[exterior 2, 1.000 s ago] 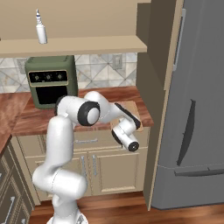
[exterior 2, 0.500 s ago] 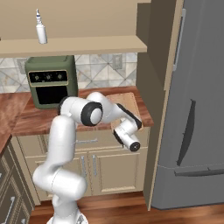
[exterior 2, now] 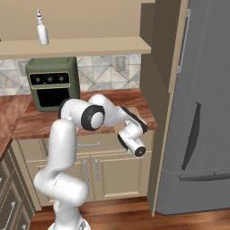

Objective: Move the cutting board and knife to the sink. Then move spray from the cabinet to the counter.

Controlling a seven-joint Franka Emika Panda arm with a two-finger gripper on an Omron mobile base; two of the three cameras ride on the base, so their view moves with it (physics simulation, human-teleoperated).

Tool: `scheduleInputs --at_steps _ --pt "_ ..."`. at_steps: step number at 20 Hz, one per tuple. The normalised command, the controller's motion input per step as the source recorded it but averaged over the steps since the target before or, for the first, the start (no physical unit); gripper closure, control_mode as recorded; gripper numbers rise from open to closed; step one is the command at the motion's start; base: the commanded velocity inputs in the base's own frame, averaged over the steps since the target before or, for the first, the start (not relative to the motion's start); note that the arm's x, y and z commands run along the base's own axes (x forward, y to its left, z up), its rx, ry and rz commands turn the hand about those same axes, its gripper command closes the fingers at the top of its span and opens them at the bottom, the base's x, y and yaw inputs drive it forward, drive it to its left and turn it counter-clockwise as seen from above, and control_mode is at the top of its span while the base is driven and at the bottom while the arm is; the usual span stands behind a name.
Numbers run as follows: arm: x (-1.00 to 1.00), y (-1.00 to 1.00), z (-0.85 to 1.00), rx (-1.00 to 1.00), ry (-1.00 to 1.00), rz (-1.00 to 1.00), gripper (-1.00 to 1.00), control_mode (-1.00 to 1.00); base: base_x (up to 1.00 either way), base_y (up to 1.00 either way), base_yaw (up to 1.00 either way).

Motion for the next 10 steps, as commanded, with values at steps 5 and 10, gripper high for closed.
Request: scheduleInputs --at_steps 5,10 --pt "-0.47 0.0 0.37 -0.01 -0.29 0.0 1.0 -1.0 0.0 0.0 0.0" --pt "-0.52 0.0 0.67 -0.03 -0.31 0.01 1.0 -1.0 0.0 0.0 0.0"
